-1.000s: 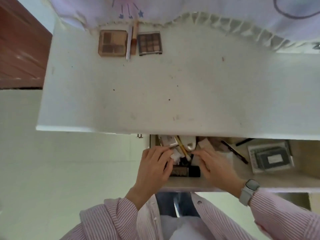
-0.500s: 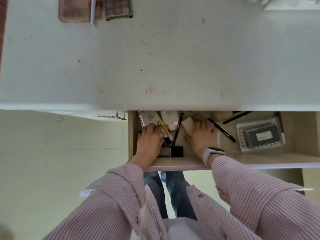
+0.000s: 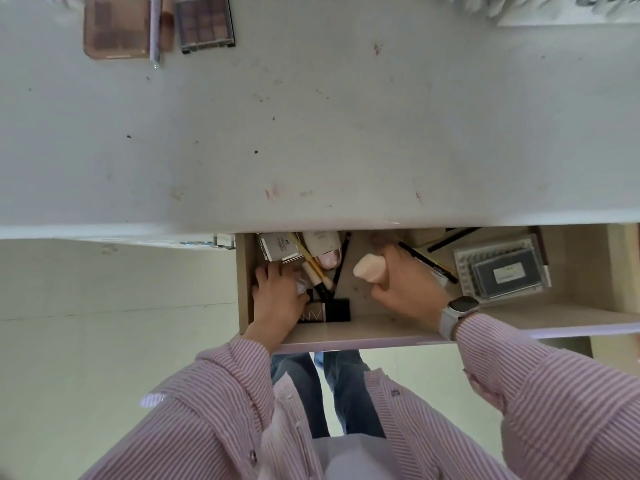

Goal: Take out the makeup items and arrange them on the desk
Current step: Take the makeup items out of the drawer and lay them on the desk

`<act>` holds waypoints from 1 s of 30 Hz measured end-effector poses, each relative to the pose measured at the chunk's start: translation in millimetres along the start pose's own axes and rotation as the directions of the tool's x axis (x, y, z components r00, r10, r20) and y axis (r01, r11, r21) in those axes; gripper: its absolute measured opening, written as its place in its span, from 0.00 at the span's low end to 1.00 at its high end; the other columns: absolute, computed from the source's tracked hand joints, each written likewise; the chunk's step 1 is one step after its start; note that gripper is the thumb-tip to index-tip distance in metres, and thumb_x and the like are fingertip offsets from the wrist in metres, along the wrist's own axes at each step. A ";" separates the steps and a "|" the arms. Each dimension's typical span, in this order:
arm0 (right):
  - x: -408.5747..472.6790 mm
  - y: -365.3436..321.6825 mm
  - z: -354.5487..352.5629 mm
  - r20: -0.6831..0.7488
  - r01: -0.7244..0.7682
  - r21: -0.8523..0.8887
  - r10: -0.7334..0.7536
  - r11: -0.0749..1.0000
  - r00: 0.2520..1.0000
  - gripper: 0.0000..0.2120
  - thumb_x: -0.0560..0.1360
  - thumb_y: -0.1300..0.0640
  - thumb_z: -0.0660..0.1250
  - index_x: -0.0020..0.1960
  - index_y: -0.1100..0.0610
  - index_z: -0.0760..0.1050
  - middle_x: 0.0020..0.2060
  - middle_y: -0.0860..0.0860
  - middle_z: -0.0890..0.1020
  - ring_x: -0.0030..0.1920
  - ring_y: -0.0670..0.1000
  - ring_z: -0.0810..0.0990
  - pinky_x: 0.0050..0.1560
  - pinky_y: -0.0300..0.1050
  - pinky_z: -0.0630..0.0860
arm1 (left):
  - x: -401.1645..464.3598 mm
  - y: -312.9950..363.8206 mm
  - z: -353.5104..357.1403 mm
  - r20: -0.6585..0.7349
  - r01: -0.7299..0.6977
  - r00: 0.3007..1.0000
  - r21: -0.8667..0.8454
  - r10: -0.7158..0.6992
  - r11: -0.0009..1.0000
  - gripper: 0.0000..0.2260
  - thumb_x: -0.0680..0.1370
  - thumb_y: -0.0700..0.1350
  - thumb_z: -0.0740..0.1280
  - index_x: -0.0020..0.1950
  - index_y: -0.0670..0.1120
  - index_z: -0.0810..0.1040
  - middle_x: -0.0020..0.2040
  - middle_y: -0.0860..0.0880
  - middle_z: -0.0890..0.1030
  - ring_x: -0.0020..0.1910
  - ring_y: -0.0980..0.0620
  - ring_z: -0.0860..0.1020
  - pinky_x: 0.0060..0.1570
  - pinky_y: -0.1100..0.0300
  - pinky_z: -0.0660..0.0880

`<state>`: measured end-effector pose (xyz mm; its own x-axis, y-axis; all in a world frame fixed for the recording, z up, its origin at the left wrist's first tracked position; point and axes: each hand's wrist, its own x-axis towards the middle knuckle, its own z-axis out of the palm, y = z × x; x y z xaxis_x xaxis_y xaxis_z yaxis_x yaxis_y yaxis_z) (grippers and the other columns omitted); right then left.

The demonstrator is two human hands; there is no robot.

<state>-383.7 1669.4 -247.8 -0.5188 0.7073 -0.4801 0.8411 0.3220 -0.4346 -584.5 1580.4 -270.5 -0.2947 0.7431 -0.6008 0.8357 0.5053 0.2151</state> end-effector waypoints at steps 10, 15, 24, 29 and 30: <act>-15.7 44.0 1.4 0.144 -0.181 -0.368 0.248 0.912 0.958 0.27 0.77 0.44 0.58 0.65 0.63 0.63 0.62 0.60 0.66 0.62 0.60 0.65 0.57 0.51 0.67 | -4.3 -5.2 -1.2 0.072 0.121 0.992 -0.213 -0.108 0.969 0.26 0.71 0.45 0.72 0.65 0.44 0.66 0.65 0.41 0.67 0.60 0.40 0.70 0.59 0.50 0.69; -20.0 48.8 10.5 0.138 -0.193 -0.349 0.255 0.917 0.957 0.25 0.76 0.48 0.60 0.67 0.61 0.62 0.64 0.61 0.64 0.62 0.61 0.66 0.58 0.52 0.69 | -5.1 -4.6 4.1 0.072 0.080 0.995 -0.163 -0.069 0.983 0.21 0.71 0.45 0.71 0.60 0.46 0.67 0.60 0.47 0.75 0.61 0.42 0.65 0.55 0.53 0.66; -18.8 42.4 13.3 0.161 -0.165 -0.327 0.226 0.931 0.961 0.23 0.75 0.49 0.61 0.67 0.56 0.63 0.62 0.60 0.65 0.61 0.62 0.67 0.57 0.55 0.71 | -1.1 2.7 8.1 0.089 0.084 0.994 -0.209 -0.067 0.974 0.23 0.74 0.46 0.67 0.67 0.48 0.64 0.60 0.46 0.76 0.65 0.42 0.62 0.55 0.51 0.69; -19.8 40.1 16.8 0.149 -0.188 -0.348 0.252 0.918 0.956 0.22 0.75 0.48 0.61 0.65 0.56 0.65 0.62 0.60 0.65 0.61 0.61 0.66 0.56 0.53 0.70 | 5.0 12.7 10.6 0.120 0.086 0.991 -0.241 -0.058 0.967 0.26 0.73 0.51 0.68 0.68 0.51 0.64 0.61 0.47 0.77 0.63 0.43 0.68 0.59 0.55 0.64; -20.0 39.6 17.8 0.144 -0.188 -0.365 0.255 0.912 0.956 0.22 0.75 0.48 0.61 0.65 0.55 0.64 0.62 0.60 0.66 0.61 0.60 0.67 0.56 0.52 0.68 | 6.5 15.1 10.7 0.121 0.089 0.991 -0.242 -0.061 0.966 0.26 0.73 0.52 0.68 0.68 0.51 0.64 0.61 0.46 0.77 0.62 0.42 0.70 0.59 0.55 0.64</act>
<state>-342.8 1656.8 -269.0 -0.3035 0.6675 -0.6799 0.9204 0.3900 -0.0280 -568.8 1588.2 -279.3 -0.2871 0.6520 -0.7018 0.6689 0.6609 0.3403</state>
